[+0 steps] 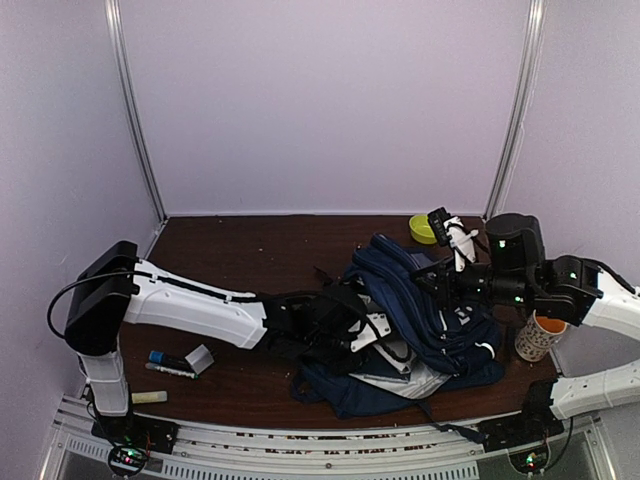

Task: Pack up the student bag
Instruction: Move the book to the largest pocket of the bag, then adjust the student bag at the center of the board, then move the student bag to the center of the board, then grab the largest pocket of the student bag.

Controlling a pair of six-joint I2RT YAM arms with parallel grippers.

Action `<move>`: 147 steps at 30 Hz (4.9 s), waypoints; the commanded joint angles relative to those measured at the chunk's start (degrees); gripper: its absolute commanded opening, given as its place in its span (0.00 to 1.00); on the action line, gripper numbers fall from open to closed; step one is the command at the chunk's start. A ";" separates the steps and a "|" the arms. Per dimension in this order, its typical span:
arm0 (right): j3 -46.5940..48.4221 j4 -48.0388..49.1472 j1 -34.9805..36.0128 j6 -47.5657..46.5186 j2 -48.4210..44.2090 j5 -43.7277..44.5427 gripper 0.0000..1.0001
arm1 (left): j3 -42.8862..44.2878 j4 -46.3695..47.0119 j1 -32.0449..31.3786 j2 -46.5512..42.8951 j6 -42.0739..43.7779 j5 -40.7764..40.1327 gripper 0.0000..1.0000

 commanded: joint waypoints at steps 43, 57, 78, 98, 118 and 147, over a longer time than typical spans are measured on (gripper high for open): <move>-4.83 12.26 0.56 6.38 0.99 -0.13 0.00 | -8.00 -16.83 9.28 -13.06 -32.28 -0.83 0.37; -1.84 15.77 1.62 7.78 8.98 -2.80 0.00 | -8.72 -18.55 15.17 -17.04 -26.61 -6.36 0.00; 2.01 14.73 3.19 8.53 16.26 -2.45 0.00 | -18.50 -10.67 15.31 -30.40 -24.77 -2.52 0.38; -0.94 6.00 4.26 3.59 8.98 -11.77 0.00 | -18.28 -6.97 15.47 -28.29 -16.86 3.58 0.50; -2.01 -9.37 4.15 -3.18 -2.02 -22.47 0.00 | -21.10 3.96 19.34 -22.25 8.28 24.94 0.35; -0.62 -11.00 4.18 -2.98 0.95 -29.24 0.00 | -23.17 32.47 23.16 -3.71 19.68 39.90 0.29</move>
